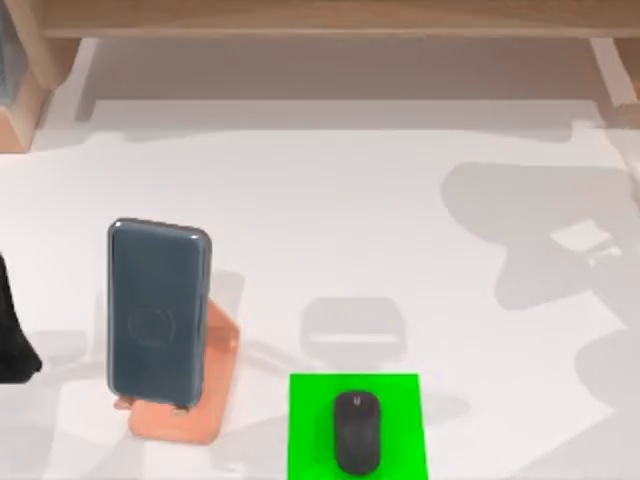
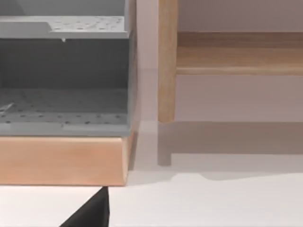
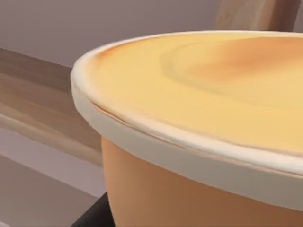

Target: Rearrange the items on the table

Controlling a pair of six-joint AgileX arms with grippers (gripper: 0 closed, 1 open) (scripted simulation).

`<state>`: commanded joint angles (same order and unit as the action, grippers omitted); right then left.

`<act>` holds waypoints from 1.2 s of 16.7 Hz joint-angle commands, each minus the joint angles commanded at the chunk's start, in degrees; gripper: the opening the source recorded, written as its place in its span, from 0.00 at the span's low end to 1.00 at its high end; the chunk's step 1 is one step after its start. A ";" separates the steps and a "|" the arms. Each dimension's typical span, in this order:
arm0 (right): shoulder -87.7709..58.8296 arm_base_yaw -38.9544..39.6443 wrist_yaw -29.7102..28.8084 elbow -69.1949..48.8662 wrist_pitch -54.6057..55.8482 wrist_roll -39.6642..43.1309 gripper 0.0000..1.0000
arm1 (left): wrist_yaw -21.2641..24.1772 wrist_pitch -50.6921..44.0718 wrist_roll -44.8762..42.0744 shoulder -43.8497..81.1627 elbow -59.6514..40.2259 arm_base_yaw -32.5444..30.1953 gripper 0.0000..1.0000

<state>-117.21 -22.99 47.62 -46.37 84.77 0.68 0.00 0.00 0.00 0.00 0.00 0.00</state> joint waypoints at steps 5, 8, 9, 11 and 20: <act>3.15 5.97 0.07 -2.31 -2.73 0.21 0.00 | 0.00 0.00 0.00 0.00 0.00 0.00 1.00; 4.49 9.73 -1.88 -4.55 -5.07 0.32 0.00 | 0.00 0.00 0.00 0.00 0.00 0.00 1.00; 4.85 10.96 -2.61 -5.36 -5.90 0.36 0.00 | 0.00 0.00 0.00 0.00 0.00 0.00 1.00; 5.31 13.23 -3.88 -7.06 -7.59 0.45 0.00 | 0.00 0.00 0.00 0.00 0.00 0.00 1.00; 4.27 22.56 -17.60 -15.58 -17.20 0.61 0.00 | 0.00 0.00 0.00 0.00 0.00 0.00 1.00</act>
<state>-112.93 -0.42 30.02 -61.95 67.57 1.29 0.00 0.00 0.00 0.00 0.00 0.00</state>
